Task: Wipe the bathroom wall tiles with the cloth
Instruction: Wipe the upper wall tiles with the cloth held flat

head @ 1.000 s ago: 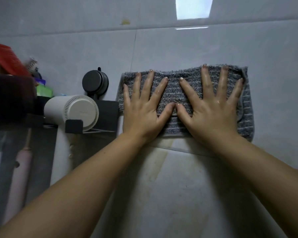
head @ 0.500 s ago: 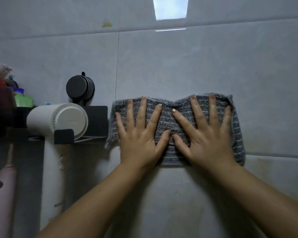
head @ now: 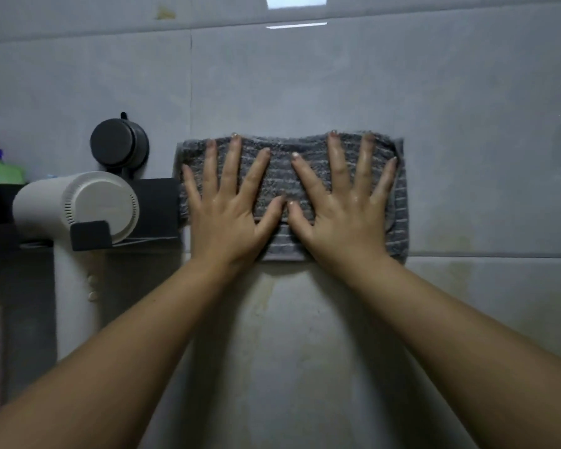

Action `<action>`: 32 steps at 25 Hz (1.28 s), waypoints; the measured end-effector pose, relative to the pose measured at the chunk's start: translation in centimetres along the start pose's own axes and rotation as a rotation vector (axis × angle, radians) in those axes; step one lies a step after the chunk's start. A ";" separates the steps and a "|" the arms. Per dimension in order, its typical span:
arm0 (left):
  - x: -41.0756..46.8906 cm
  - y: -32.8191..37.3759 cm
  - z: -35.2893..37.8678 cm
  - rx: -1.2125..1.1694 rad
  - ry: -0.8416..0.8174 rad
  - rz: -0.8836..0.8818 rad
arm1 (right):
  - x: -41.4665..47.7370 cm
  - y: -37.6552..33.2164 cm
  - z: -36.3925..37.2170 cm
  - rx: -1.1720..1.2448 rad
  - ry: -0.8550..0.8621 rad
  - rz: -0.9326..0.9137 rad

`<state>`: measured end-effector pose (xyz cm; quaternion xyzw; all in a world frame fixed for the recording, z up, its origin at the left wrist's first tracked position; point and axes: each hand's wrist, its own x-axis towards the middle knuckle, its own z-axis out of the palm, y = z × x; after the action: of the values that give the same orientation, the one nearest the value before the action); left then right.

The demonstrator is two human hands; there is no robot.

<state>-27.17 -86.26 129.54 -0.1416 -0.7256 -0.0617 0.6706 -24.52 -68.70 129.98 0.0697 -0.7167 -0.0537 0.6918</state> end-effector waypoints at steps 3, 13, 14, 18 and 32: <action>-2.3 2.8 0.8 0.031 -0.006 -0.009 | -2.4 2.8 -0.3 -0.001 0.021 -0.117; 1.9 22.6 3.5 0.029 0.047 0.002 | -4.5 22.3 -3.6 -0.066 -0.004 -0.060; 2.5 24.5 3.7 0.025 0.054 0.007 | -4.7 24.3 -3.9 -0.075 -0.009 -0.048; 3.8 32.8 4.9 -0.016 0.079 0.061 | -6.9 32.0 -5.3 -0.087 -0.018 0.026; 0.9 24.7 3.9 -0.005 0.087 0.158 | -8.2 23.5 -4.3 -0.061 -0.046 0.118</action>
<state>-23.85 -61.54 127.61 -0.1971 -0.6821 -0.0166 0.7040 -20.53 -44.05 126.19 0.0049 -0.7333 -0.0360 0.6789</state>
